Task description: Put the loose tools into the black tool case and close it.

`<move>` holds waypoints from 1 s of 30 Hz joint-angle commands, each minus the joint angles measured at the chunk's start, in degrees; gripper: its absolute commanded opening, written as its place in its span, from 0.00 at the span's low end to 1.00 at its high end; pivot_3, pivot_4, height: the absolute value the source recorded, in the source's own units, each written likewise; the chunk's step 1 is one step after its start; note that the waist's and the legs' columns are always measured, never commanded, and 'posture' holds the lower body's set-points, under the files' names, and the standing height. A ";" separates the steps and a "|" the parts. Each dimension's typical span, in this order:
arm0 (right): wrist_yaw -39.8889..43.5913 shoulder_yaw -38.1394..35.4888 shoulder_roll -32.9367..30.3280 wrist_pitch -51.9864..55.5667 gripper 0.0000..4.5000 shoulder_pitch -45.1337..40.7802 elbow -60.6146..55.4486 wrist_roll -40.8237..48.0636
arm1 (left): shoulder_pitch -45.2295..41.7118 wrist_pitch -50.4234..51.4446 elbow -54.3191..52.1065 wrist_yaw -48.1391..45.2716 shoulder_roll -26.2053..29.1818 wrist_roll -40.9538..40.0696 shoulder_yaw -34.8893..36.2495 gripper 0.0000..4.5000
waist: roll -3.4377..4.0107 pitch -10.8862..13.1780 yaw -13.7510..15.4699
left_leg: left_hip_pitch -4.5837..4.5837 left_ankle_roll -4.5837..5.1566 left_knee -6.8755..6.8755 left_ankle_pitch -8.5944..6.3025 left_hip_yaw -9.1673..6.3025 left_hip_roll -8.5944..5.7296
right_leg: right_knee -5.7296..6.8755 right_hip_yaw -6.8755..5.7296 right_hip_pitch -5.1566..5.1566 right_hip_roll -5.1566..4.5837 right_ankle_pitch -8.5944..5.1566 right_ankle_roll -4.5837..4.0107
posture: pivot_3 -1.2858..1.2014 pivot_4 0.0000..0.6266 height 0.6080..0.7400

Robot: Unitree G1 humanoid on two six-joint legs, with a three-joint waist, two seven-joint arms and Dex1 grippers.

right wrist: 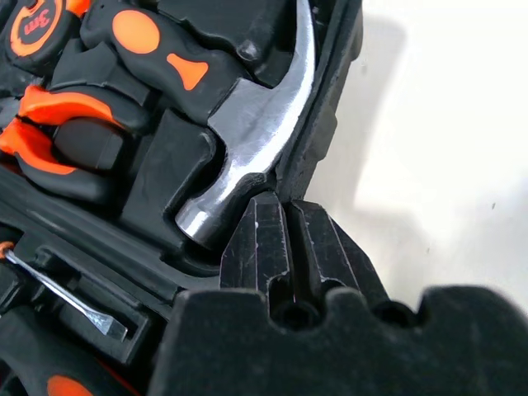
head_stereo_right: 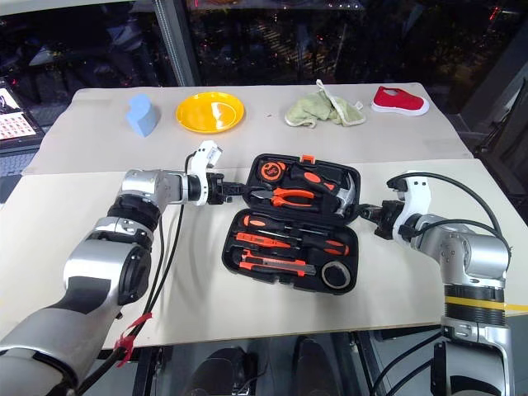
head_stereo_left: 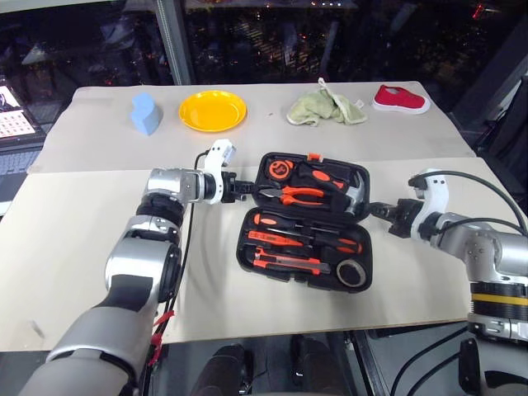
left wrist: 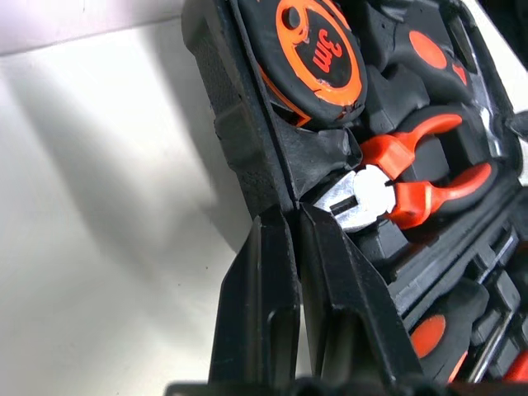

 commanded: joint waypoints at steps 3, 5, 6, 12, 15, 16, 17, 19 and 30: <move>2.79 3.71 -1.56 -17.61 0.00 1.33 -9.32 -8.34 | 5.87 -13.47 -17.66 1.83 -5.86 -3.92 1.82 0.01 | 0.02 0.00 0.07 | -0.07 0.00 0.01 0.00 0.00 -0.07 | -0.02 -0.01 -0.10 0.02 0.02 0.04 | 0.52 0.24 1.00; 2.36 4.67 -1.49 -23.19 0.00 2.90 -9.72 -12.07 | 8.51 -17.99 -20.64 4.52 -6.70 -3.15 2.08 0.01 | 0.02 0.00 -0.01 | -0.26 0.00 0.07 0.00 -0.01 -0.12 | -0.03 0.00 -0.28 0.02 0.05 0.09 | 0.52 0.24 1.00; 1.97 4.93 -1.36 -25.96 0.00 3.70 -9.81 -13.75 | 9.80 -19.95 -21.85 5.52 -6.97 -2.61 1.87 0.01 | 0.02 0.00 -0.07 | -0.32 -0.01 0.12 0.01 0.00 -0.14 | -0.03 0.02 -0.37 0.03 0.06 0.11 | 0.52 0.24 1.00; -0.14 4.69 -0.10 -41.76 0.00 11.55 -11.62 -21.69 | 19.44 -28.77 -30.77 9.28 -7.39 0.19 -0.95 0.01 | 0.03 -0.01 -0.12 | -0.27 -0.12 0.07 0.08 0.02 -0.18 | 0.00 0.04 -0.40 0.09 0.06 0.11 | 0.52 0.24 1.00; -1.54 4.57 0.25 -48.34 0.00 16.10 -12.76 -25.27 | 23.18 -30.57 -33.78 11.92 -7.28 0.92 -1.41 0.01 | 0.04 -0.01 -0.09 | -0.25 -0.14 0.08 0.10 0.03 -0.18 | 0.00 0.06 -0.38 0.11 0.06 0.11 | 0.52 0.24 1.00; -2.28 4.44 0.61 -50.10 0.00 17.54 -12.94 -26.27 | 24.33 -31.31 -34.29 12.86 -7.22 1.15 -1.50 0.01 | 0.04 -0.01 -0.09 | -0.23 -0.13 0.08 0.11 0.03 -0.18 | 0.00 0.06 -0.35 0.10 0.06 0.11 | 0.52 0.24 1.00; -3.16 4.39 0.98 -52.21 0.00 19.04 -13.10 -27.55 | 25.48 -32.24 -34.52 13.85 -7.12 1.47 -1.51 0.01 | 0.04 -0.01 -0.09 | -0.23 -0.12 0.11 0.12 0.04 -0.18 | -0.01 0.07 -0.34 0.11 0.06 0.11 | 0.52 0.24 1.00; -4.65 4.69 1.27 -56.77 0.00 21.51 -13.07 -30.47 | 27.17 -33.79 -34.77 15.42 -6.97 1.88 -1.50 0.01 | 0.04 -0.01 -0.09 | -0.08 -0.10 0.12 0.13 0.05 -0.19 | -0.02 0.08 -0.17 0.10 0.06 0.11 | 0.52 0.24 1.00; -12.66 6.40 1.34 -74.36 0.00 29.19 -10.51 -43.90 | 32.24 -35.81 -36.37 17.04 -5.14 1.04 -1.45 0.01 | 0.05 -0.02 -0.46 | 1.36 -0.06 -0.23 0.10 0.22 -0.17 | -0.11 0.34 0.98 0.12 0.00 0.06 | 0.52 0.24 1.00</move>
